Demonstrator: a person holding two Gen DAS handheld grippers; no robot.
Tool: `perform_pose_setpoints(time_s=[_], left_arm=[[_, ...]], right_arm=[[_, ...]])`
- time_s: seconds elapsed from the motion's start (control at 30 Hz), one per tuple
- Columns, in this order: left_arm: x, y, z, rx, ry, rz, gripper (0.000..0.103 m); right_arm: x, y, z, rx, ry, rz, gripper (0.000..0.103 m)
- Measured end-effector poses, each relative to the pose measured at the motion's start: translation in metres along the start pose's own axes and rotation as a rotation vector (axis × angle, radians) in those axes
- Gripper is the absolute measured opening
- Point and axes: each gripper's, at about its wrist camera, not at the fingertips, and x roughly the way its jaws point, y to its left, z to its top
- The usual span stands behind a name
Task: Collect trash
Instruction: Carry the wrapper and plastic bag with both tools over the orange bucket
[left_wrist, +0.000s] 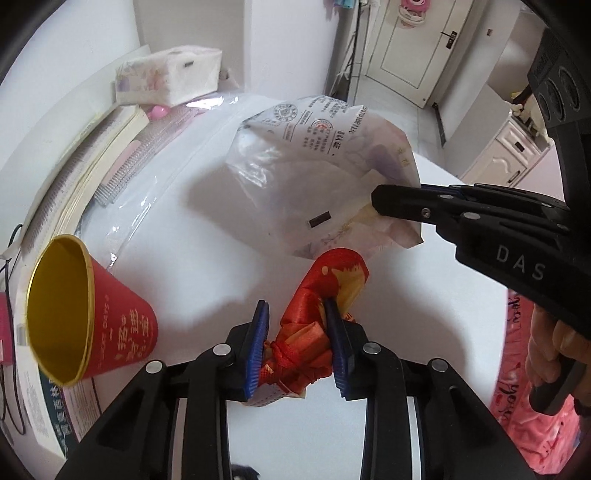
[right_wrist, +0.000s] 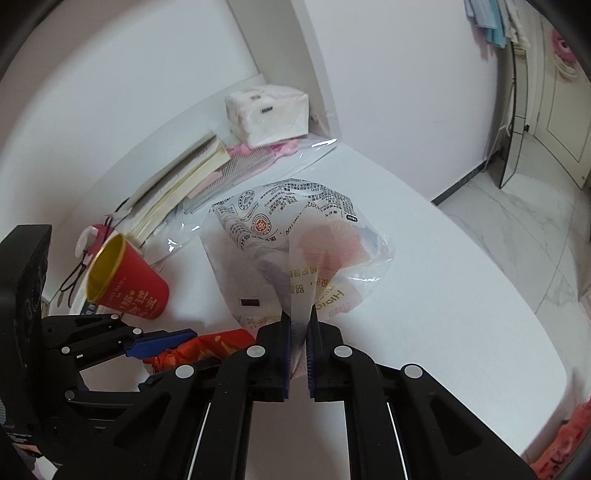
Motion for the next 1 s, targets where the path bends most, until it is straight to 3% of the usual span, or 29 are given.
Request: perform_pose_setpoints(time_s=[0.47, 1.0], left_arm=[[-0.052, -0.058, -0.022, 0.053, -0.058, -0.03, 0.032], [-0.059, -0.182, -0.055, 0.203, -0.034, -0.139, 0.032]], right_arm=[[-0.114, -0.02, -0.052, 0.073, -0.095, -0.032, 0.007], [-0.262, -0.091, -0.199, 0.268, -0.119, -0.162, 0.007]])
